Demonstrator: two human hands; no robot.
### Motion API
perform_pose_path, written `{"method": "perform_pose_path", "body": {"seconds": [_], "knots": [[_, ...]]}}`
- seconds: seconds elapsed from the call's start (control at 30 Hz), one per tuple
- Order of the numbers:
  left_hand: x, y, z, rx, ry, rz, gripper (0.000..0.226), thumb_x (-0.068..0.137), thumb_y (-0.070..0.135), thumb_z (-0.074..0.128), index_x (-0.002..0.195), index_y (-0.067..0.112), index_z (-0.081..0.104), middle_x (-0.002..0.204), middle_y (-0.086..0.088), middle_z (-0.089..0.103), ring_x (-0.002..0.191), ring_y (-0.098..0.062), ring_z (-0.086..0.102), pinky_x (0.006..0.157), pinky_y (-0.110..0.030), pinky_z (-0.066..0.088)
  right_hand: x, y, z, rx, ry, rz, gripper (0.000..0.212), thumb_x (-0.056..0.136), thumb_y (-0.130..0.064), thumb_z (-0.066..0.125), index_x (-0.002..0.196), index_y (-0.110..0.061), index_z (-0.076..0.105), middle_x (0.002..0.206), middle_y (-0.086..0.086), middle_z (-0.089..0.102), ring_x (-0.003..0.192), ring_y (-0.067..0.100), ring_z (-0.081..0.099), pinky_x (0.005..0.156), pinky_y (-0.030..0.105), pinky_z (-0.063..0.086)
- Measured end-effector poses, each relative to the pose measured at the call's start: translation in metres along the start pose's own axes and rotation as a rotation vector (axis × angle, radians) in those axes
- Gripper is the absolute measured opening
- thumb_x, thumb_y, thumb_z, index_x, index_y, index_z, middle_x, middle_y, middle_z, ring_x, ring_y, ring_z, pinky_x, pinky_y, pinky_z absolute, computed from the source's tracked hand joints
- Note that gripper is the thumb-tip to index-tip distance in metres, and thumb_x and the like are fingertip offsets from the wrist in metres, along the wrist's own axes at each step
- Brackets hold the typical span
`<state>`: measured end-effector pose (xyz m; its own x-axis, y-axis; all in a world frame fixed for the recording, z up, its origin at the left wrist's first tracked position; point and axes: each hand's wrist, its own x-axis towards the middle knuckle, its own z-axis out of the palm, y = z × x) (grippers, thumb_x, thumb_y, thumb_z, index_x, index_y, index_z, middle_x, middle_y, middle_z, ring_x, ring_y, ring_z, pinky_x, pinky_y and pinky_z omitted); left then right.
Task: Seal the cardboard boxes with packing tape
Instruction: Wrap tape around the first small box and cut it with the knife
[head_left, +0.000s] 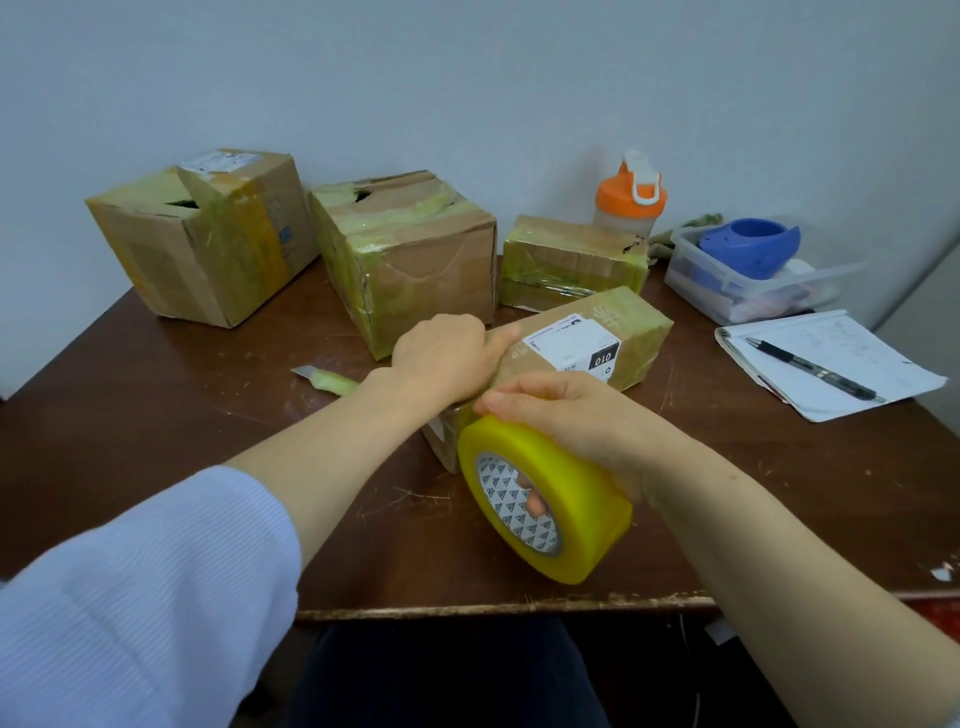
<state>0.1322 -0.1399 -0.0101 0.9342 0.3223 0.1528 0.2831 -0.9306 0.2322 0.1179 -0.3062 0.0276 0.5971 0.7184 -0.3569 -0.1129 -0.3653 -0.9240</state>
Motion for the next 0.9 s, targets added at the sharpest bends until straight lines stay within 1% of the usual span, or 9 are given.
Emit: {"method": "perform_pose_path", "body": {"seconds": [0.13, 0.23, 0.33, 0.5, 0.57, 0.63, 0.7, 0.8, 0.9], "knots": [[0.004, -0.005, 0.000, -0.041, 0.117, 0.030, 0.053, 0.100, 0.048, 0.027, 0.066, 0.011, 0.046, 0.076, -0.008, 0.056, 0.082, -0.033, 0.057, 0.064, -0.034, 0.034, -0.002, -0.001, 0.001, 0.023, -0.023, 0.010, 0.022, 0.087, -0.033, 0.067, 0.102, -0.018, 0.069, 0.089, 0.020, 0.068, 0.045, 0.026, 0.061, 0.045, 0.032, 0.053], [0.009, -0.010, -0.006, -0.164, -0.004, -0.049, 0.059, 0.097, 0.055, 0.029, 0.060, 0.014, 0.051, 0.063, -0.002, 0.050, 0.074, -0.030, 0.057, 0.056, -0.032, 0.032, -0.002, 0.000, 0.001, 0.031, -0.021, 0.006, 0.024, 0.087, -0.033, 0.066, 0.104, -0.016, 0.068, 0.090, 0.020, 0.068, 0.045, 0.025, 0.061, 0.045, 0.032, 0.053], [0.010, -0.017, -0.003, -0.197, -0.109, -0.158, 0.072, 0.083, 0.078, 0.022, 0.068, 0.017, 0.057, 0.066, 0.000, 0.050, 0.065, -0.021, 0.051, 0.052, -0.030, 0.032, -0.001, 0.000, 0.001, 0.034, -0.015, 0.004, 0.023, 0.087, -0.033, 0.066, 0.104, -0.017, 0.069, 0.088, 0.019, 0.068, 0.046, 0.026, 0.062, 0.046, 0.033, 0.054], [0.004, -0.017, -0.002, -0.209, -0.085, -0.150, 0.067, 0.095, 0.062, 0.023, 0.057, 0.012, 0.049, 0.062, -0.005, 0.052, 0.065, -0.023, 0.051, 0.057, -0.032, 0.033, 0.000, -0.001, 0.000, 0.048, -0.012, 0.027, 0.027, 0.085, -0.033, 0.068, 0.107, -0.017, 0.067, 0.097, 0.024, 0.067, 0.045, 0.024, 0.061, 0.044, 0.031, 0.051], [0.006, -0.013, -0.009, -0.183, -0.121, -0.169, 0.067, 0.096, 0.059, 0.020, 0.067, 0.009, 0.053, 0.076, -0.010, 0.060, 0.076, -0.027, 0.053, 0.067, -0.032, 0.035, 0.000, -0.002, -0.001, 0.052, -0.005, 0.023, 0.028, 0.086, -0.032, 0.067, 0.109, -0.016, 0.067, 0.099, 0.025, 0.066, 0.043, 0.022, 0.061, 0.042, 0.029, 0.051], [0.000, -0.008, -0.010, -0.041, -0.105, -0.154, 0.077, 0.093, 0.066, 0.014, 0.107, 0.004, 0.057, 0.108, -0.016, 0.062, 0.096, -0.033, 0.056, 0.073, -0.035, 0.038, -0.002, -0.001, -0.001, 0.042, -0.007, 0.013, 0.025, 0.087, -0.032, 0.066, 0.107, -0.017, 0.068, 0.096, 0.023, 0.067, 0.044, 0.022, 0.061, 0.042, 0.029, 0.052], [-0.010, -0.005, -0.008, 0.083, -0.104, -0.067, 0.088, 0.085, 0.073, 0.007, 0.146, 0.012, 0.026, 0.134, -0.017, 0.049, 0.118, -0.034, 0.049, 0.085, -0.042, 0.041, -0.002, 0.001, -0.002, 0.035, -0.012, 0.010, 0.023, 0.087, -0.033, 0.066, 0.104, -0.018, 0.069, 0.090, 0.021, 0.068, 0.047, 0.024, 0.063, 0.044, 0.031, 0.053], [-0.018, -0.003, -0.008, 0.045, -0.286, 0.082, 0.072, 0.092, 0.059, 0.012, 0.152, 0.021, -0.001, 0.151, -0.013, 0.025, 0.133, -0.032, 0.030, 0.106, -0.047, 0.031, 0.001, 0.000, -0.001, 0.012, 0.003, 0.025, 0.024, 0.084, -0.034, 0.069, 0.104, -0.020, 0.069, 0.093, 0.020, 0.068, 0.052, 0.027, 0.065, 0.045, 0.032, 0.054], [-0.013, -0.007, -0.015, -0.142, -0.279, 0.072, 0.066, 0.097, 0.053, 0.023, 0.152, 0.020, 0.005, 0.152, -0.009, 0.025, 0.140, -0.027, 0.023, 0.115, -0.044, 0.014, 0.001, -0.001, 0.000, -0.011, 0.000, 0.004, 0.025, 0.084, -0.034, 0.068, 0.105, -0.019, 0.069, 0.094, 0.020, 0.068, 0.047, 0.027, 0.063, 0.044, 0.031, 0.053]]}}
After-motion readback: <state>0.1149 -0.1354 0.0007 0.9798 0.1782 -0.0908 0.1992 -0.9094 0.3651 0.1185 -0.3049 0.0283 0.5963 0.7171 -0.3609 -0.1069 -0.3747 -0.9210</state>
